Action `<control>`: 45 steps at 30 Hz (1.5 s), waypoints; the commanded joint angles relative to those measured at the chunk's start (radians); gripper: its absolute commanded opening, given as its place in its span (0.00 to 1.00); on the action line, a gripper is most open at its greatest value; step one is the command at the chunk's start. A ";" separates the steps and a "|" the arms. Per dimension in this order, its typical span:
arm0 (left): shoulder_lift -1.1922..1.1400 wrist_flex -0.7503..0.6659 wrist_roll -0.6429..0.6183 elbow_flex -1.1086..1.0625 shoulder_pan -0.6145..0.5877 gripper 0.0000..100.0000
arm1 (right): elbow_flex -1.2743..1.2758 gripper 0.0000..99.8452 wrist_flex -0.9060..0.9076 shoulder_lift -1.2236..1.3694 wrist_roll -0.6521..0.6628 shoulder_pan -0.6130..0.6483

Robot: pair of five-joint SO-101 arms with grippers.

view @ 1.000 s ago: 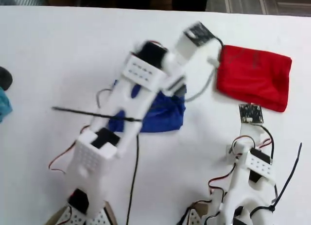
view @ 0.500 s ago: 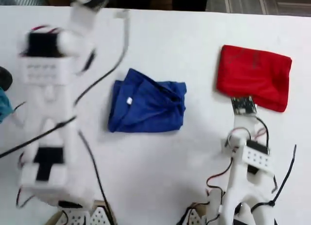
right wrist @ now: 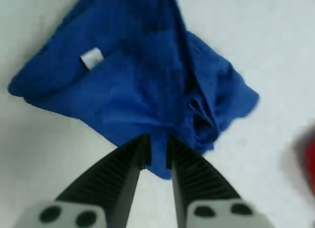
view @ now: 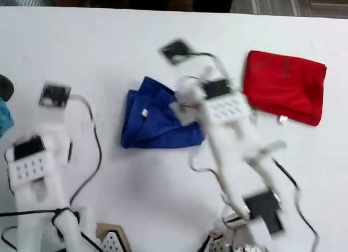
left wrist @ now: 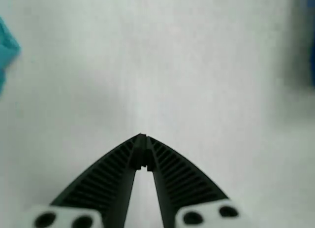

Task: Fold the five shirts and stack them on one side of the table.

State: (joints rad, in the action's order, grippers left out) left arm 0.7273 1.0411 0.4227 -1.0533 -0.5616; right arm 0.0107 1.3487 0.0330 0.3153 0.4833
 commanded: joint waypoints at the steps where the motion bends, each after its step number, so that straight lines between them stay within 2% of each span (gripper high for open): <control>1: 0.048 -0.078 -0.063 -0.085 -0.049 0.03 | -0.330 0.07 0.084 0.274 -0.006 0.107; 5: 0.048 -0.152 -0.146 -0.143 -0.078 0.03 | -0.655 0.07 0.168 0.498 -0.008 0.162; 9: 0.048 -0.222 -0.147 -0.217 -0.080 0.03 | -0.908 0.07 0.179 0.674 -0.009 0.185; 11: 0.052 -0.253 -0.147 -0.260 -0.077 0.03 | -1.017 0.07 0.179 0.742 -0.052 0.191; 13: 0.054 -0.255 -0.147 -0.260 -0.078 0.03 | -1.128 0.07 0.180 0.792 -0.104 0.197; 16: 0.054 -0.261 -0.147 -0.262 -0.075 0.03 | -1.229 0.07 0.180 0.857 -0.117 0.228; 22: 0.051 -0.264 -0.146 -0.262 -0.074 0.03 | -1.238 0.07 0.193 0.966 -0.117 0.254; 32: 0.048 -0.284 -0.147 -0.265 -0.074 0.03 | -1.283 0.06 0.404 0.961 -0.117 0.096; 39: 0.054 -0.288 -0.152 -0.278 -0.074 0.03 | -1.269 0.06 0.420 0.941 -0.117 0.001; 45: 0.054 -0.290 -0.152 -0.278 -0.074 0.03 | -1.000 0.06 0.420 0.739 -0.104 -0.028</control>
State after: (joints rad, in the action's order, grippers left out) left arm 0.7626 0.7664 0.2800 -1.3372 -0.6306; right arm -1.1032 1.7446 0.9398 0.2064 0.4726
